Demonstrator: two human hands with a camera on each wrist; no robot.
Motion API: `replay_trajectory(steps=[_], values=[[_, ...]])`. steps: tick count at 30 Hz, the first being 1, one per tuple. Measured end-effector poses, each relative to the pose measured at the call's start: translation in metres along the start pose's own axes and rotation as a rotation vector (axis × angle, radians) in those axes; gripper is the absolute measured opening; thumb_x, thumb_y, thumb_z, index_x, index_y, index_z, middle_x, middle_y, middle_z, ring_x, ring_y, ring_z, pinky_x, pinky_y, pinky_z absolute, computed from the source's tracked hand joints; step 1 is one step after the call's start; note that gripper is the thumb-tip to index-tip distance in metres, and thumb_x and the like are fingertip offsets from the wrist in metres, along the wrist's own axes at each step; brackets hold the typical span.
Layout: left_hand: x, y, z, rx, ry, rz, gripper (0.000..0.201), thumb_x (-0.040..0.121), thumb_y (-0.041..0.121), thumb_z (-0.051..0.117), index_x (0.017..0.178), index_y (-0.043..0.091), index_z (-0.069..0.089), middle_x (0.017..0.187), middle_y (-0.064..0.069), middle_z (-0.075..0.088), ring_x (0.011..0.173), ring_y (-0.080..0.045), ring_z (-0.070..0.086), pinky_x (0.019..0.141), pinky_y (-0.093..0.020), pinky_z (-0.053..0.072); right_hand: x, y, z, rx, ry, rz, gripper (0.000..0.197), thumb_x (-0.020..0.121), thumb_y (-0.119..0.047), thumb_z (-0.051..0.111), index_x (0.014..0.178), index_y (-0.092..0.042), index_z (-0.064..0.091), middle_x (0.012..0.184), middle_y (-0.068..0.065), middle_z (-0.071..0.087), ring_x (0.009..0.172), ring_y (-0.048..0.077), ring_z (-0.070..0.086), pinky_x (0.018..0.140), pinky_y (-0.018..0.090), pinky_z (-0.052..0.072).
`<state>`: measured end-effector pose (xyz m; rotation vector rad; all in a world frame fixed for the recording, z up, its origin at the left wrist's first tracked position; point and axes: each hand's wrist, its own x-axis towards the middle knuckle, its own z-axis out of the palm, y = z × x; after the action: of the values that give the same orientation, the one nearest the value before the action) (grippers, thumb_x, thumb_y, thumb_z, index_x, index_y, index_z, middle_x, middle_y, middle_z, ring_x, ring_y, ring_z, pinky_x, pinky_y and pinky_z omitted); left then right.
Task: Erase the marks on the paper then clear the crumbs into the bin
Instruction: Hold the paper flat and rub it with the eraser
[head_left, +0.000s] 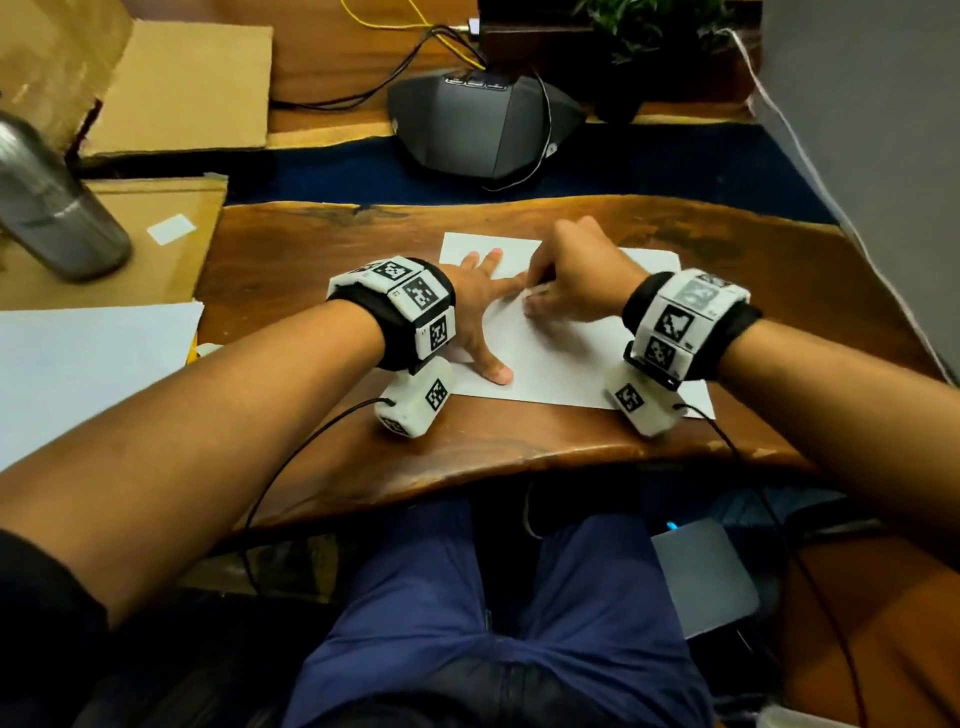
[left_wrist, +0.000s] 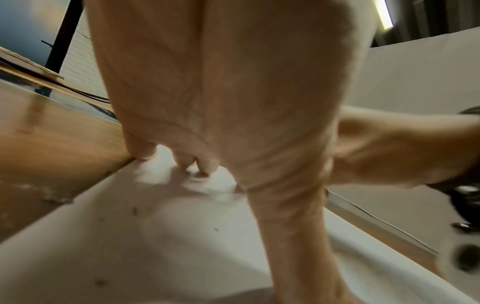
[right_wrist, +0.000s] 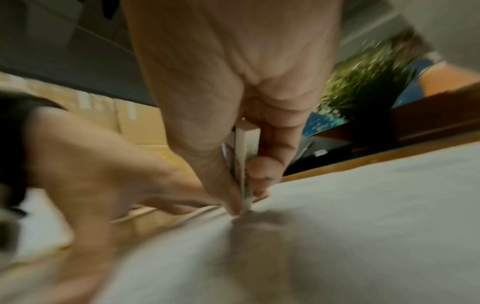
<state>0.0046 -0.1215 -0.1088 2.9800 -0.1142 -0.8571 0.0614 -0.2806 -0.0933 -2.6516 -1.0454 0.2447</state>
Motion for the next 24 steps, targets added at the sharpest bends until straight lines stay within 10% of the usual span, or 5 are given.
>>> replay_trajectory(steps=[24], values=[[0.0,0.006,-0.008,0.084,-0.049,-0.05,0.138,0.048,0.079,0.075,0.149,0.049,-0.013,0.161,-0.003,-0.024,0.15,-0.03,-0.011,0.117,-0.061,0.013,-0.005,-0.004,-0.003,-0.027,-0.041,-0.031,0.012,0.075,-0.019,0.083,0.082,-0.01,0.079,0.077,0.005,0.073,0.073,0.021,0.066,0.063,0.032,0.054]])
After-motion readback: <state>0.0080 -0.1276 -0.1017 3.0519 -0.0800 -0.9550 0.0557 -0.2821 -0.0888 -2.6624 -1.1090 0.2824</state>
